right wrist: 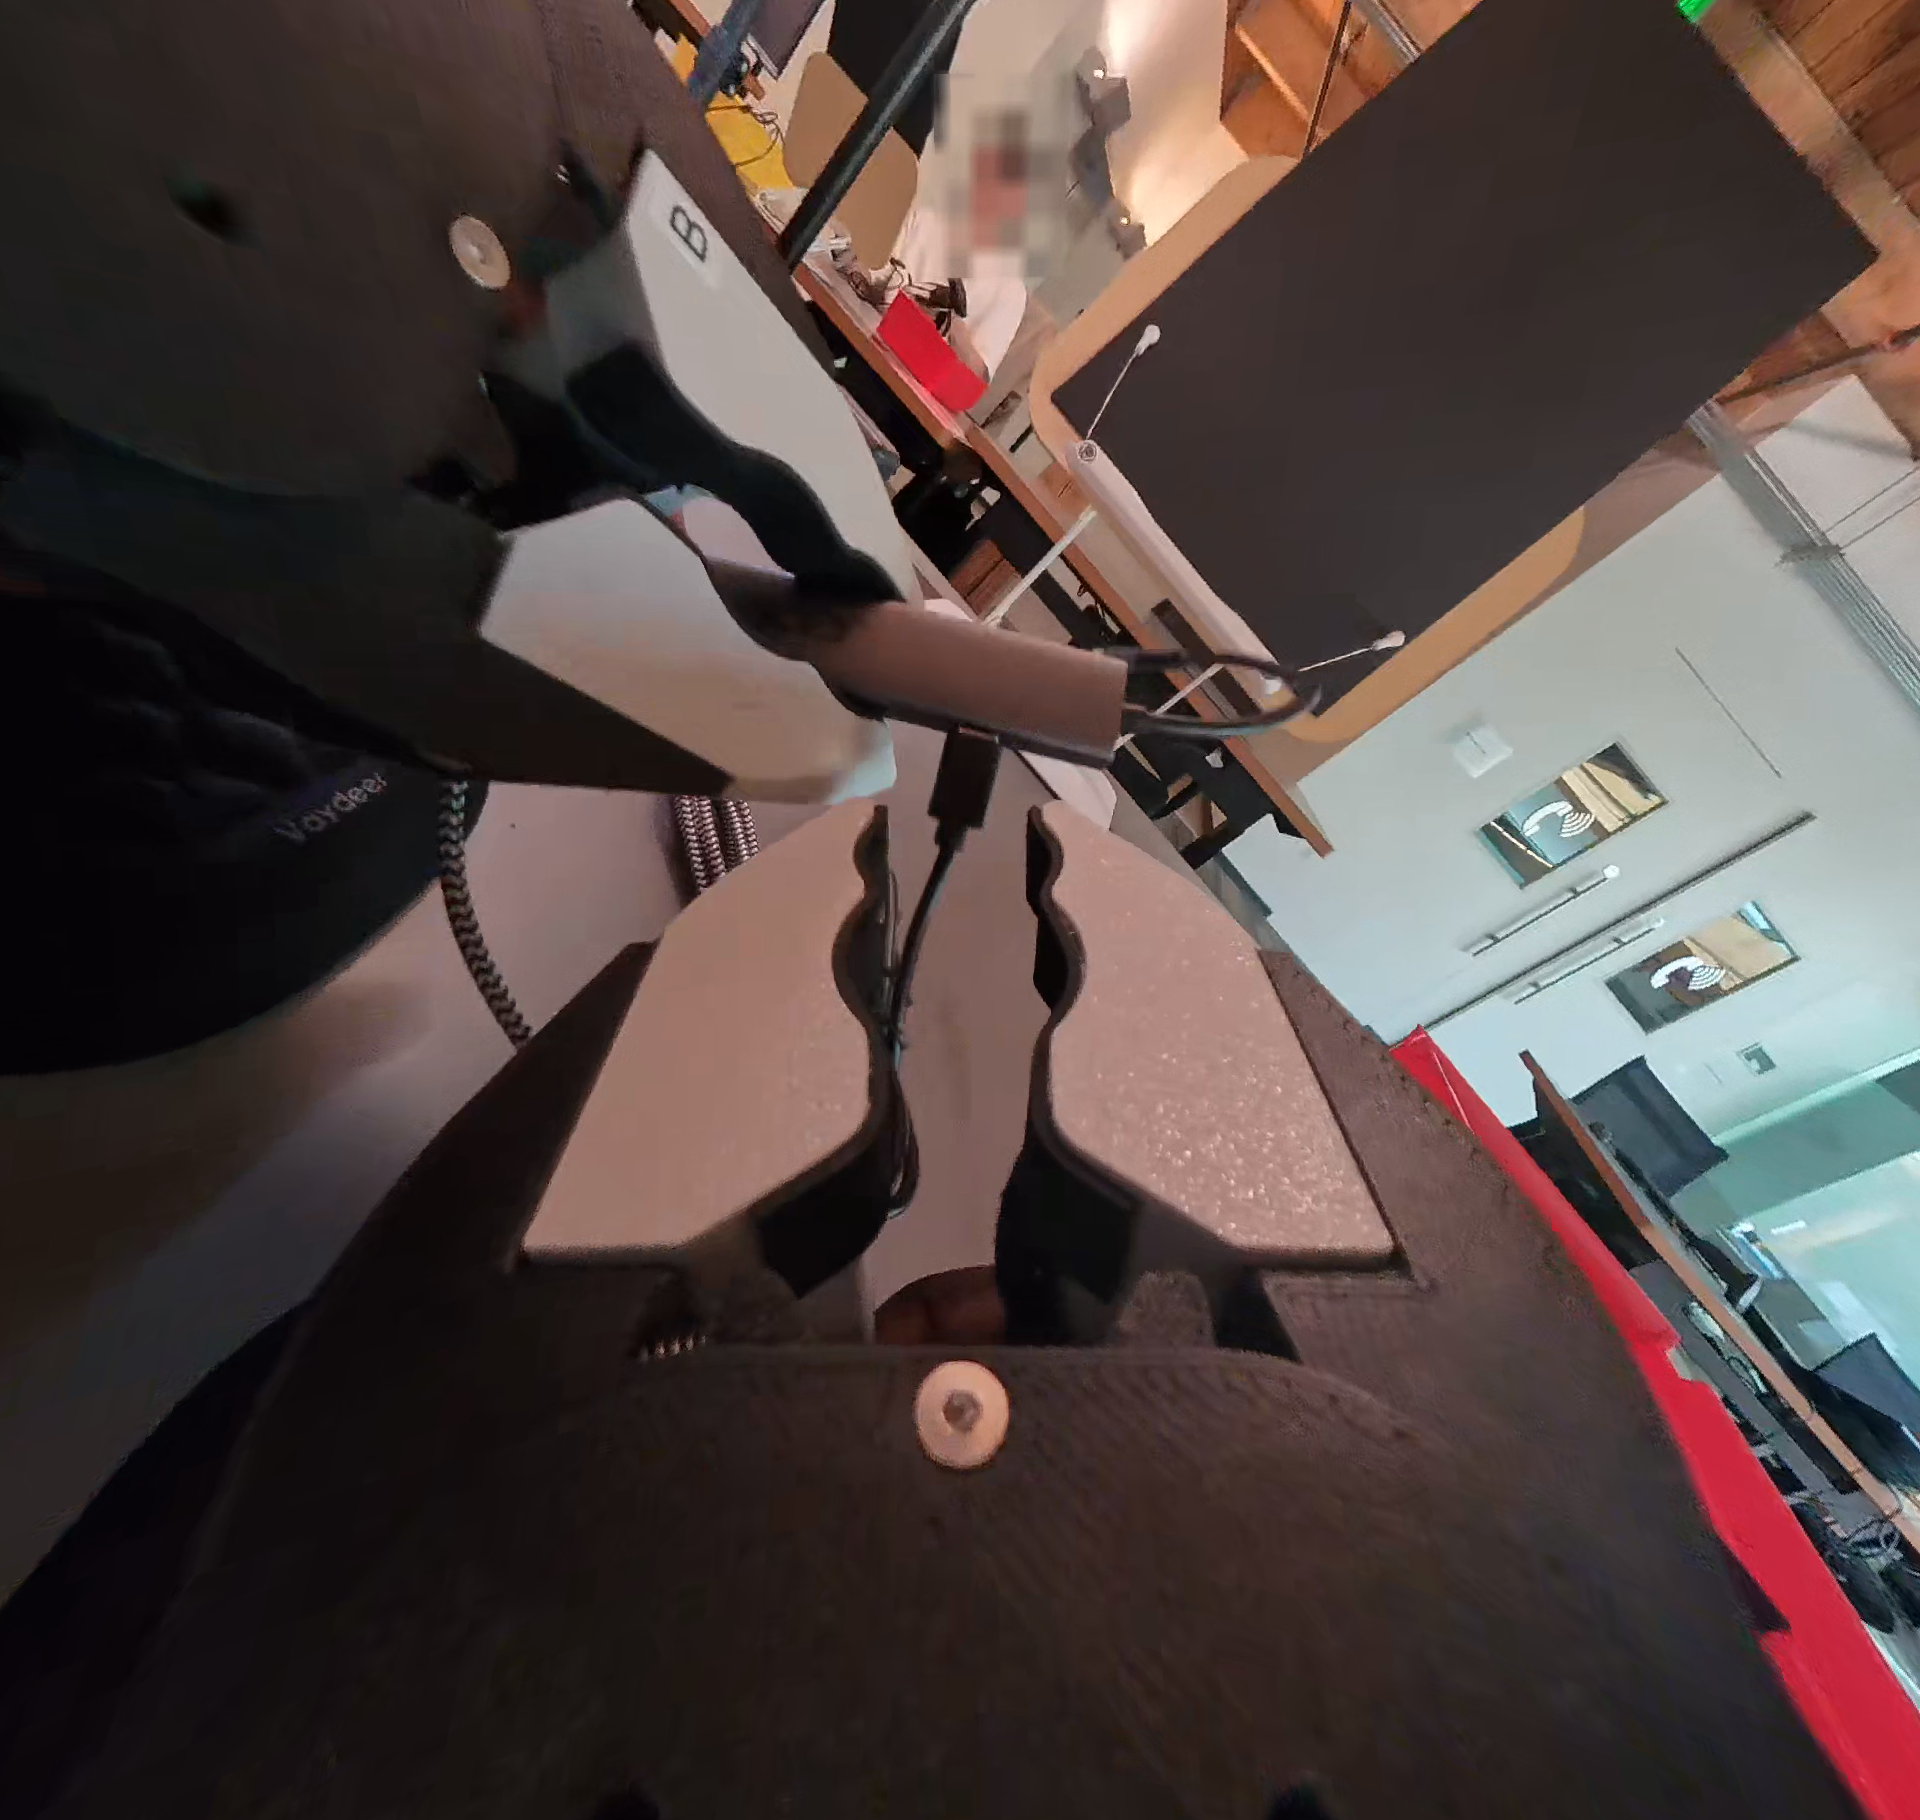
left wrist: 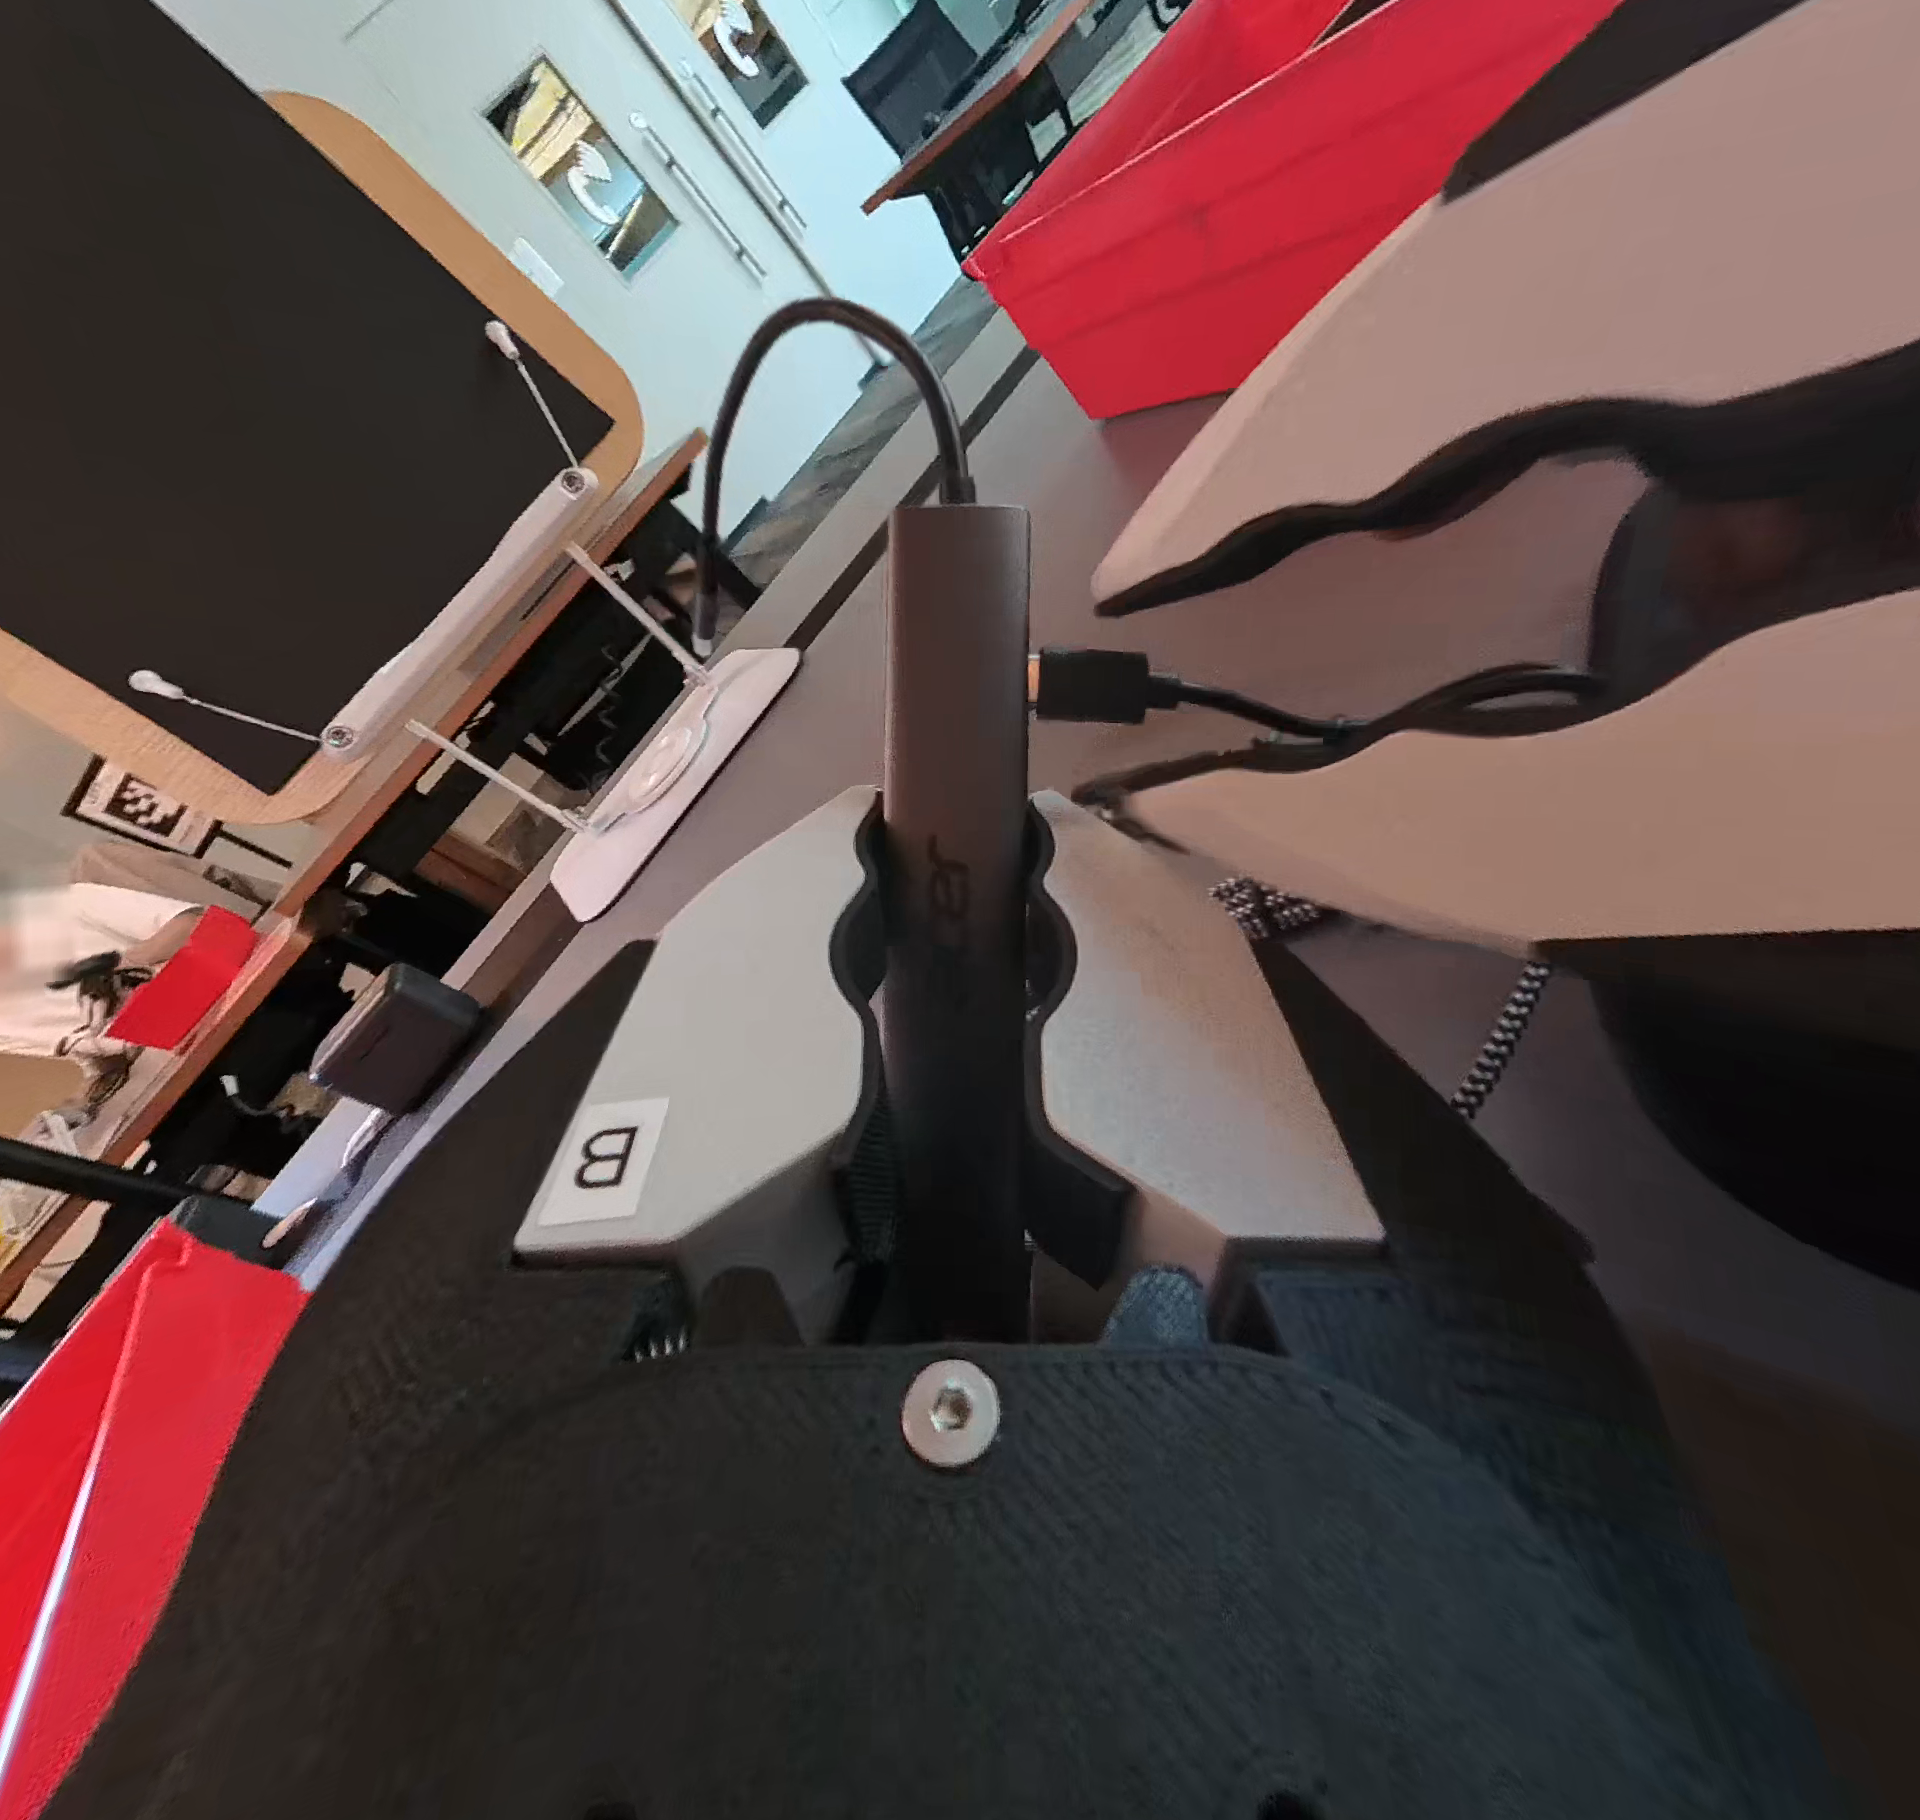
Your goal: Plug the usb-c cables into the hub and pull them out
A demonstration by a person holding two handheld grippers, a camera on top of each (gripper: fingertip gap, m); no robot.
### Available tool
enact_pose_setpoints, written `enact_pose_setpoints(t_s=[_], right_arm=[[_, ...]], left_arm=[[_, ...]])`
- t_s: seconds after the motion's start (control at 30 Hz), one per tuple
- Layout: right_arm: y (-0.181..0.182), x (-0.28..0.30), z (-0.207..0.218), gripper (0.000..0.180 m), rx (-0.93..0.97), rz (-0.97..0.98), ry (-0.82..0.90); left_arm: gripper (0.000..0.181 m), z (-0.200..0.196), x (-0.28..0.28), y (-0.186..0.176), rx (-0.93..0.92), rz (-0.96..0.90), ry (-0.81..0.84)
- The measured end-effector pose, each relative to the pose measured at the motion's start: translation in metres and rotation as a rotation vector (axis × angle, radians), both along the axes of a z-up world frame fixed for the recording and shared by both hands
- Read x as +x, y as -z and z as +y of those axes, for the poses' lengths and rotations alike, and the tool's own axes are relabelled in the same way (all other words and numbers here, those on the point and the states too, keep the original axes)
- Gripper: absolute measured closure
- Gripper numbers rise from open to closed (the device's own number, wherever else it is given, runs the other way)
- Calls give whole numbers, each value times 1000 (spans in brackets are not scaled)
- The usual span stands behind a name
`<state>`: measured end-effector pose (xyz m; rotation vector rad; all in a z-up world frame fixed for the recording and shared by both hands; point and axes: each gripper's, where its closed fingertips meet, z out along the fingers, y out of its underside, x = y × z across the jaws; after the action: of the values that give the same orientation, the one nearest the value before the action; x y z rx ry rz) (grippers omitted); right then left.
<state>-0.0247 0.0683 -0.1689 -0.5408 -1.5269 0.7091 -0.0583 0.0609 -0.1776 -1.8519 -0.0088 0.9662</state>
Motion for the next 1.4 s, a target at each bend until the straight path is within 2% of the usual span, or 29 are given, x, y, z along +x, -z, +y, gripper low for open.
enact_pose_setpoints(t_s=[0.07, 0.13, 0.47, 0.6, 0.67, 0.8, 0.87, 0.93, 0.97, 1.0, 1.03, 1.07, 1.17, 1.3, 1.4], right_arm=[[3, -3, 1, 157, -1, -2, 22], [1, -4, 4, 169, 4, 33, 47], [0, -6, 1, 170, 142, 114, 120], [4, -8, 2, 170, 73, 47, 102], [5, -10, 4, 170, 46, 33, 122], [-5, -10, 3, 171, -243, -58, 9], [-4, -9, 1, 170, -267, -95, -3], [2, -9, -3, 170, -239, -125, 15], [5, -10, -4, 170, -242, -141, 22], [7, -11, -3, 170, -250, -151, 27], [7, -11, -3, 170, -262, -156, 24], [6, -11, -5, 170, -273, -158, 15], [2, -8, -5, 170, -296, -156, 16], [-3, -3, -9, 170, -348, -169, -32], [-13, 1, -14, 170, -287, -86, -25]], left_arm=[[159, 3, 6, 0, 11, -14, 31], [159, 3, 6, 3, 22, -47, 42], [158, 0, -3, 1, 68, -92, 18], [157, 1, -5, 1, 68, -80, -8], [157, 0, -5, -1, 28, 25, -31], [158, 0, -3, -11, -4, 118, -56], [158, -3, -9, -9, -51, 153, -90], [148, -9, -16, -9, -73, 215, -157], [134, -12, -20, -11, -64, 216, -189], [131, -13, -21, -12, -66, 218, -186], [138, -12, -19, -10, -77, 213, -167], [159, -8, -15, -4, -114, 202, -132], [161, -8, -12, -12, -117, 301, -138], [162, -7, -4, -14, 13, 147, -26], [161, -8, -2, -18, 96, 43, 5]])
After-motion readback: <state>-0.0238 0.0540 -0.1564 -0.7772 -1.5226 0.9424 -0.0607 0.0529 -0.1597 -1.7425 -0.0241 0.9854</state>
